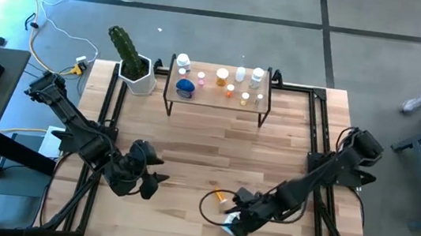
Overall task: Pick and place medicine bottles onto shelf by color
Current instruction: Put the white large pill bottle on the shelf
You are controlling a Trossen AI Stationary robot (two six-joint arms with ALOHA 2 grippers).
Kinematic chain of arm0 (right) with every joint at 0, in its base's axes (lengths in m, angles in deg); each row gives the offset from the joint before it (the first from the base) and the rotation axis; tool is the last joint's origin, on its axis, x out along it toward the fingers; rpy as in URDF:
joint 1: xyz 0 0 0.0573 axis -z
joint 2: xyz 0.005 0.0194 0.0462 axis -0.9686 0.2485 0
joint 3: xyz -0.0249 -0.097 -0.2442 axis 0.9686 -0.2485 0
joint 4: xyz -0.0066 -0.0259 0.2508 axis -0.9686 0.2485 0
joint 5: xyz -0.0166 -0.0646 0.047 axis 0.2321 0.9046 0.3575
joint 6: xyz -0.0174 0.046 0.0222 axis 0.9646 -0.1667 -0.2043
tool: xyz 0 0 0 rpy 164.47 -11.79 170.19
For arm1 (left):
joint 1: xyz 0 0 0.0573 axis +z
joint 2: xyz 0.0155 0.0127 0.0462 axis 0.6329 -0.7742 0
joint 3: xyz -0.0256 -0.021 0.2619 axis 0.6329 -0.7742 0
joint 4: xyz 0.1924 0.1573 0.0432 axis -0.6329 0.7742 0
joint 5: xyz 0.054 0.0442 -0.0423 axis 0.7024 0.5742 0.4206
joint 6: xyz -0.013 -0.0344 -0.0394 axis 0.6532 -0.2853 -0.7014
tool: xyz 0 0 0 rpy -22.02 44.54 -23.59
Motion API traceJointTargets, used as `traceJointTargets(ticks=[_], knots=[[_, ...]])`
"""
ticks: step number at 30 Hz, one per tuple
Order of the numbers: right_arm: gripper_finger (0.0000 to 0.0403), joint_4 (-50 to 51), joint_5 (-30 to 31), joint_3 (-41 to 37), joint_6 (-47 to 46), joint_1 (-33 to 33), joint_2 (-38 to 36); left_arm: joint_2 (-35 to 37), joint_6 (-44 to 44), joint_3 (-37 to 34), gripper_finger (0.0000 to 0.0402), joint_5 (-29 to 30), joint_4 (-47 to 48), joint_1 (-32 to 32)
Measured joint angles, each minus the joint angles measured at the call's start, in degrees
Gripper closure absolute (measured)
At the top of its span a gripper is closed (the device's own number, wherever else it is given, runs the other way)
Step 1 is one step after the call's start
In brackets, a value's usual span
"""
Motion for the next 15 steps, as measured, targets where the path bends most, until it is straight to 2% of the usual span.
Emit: traceJointTargets(ticks=[6, 11, 15], knots=[[0.0135, -14.7, 3.0, 0.1, -12.8, -2.1, 3.6, 0.0, 0.2, 0.0, 0.0124, 0.2, 0.0, -0.1], [0.0135, -15.2, 4.3, 0.1, -26.8, -3.1, 6.2, 0.0, -1.8, 0.0, 0.0124, 0.4, 0.0, 0.0], [0.0135, -14.5, 8.7, 0.1, -35.8, -4.2, 6.9, 0.0, -2.5, 0.0, 0.0124, 0.4, 0.0, 0.0]])
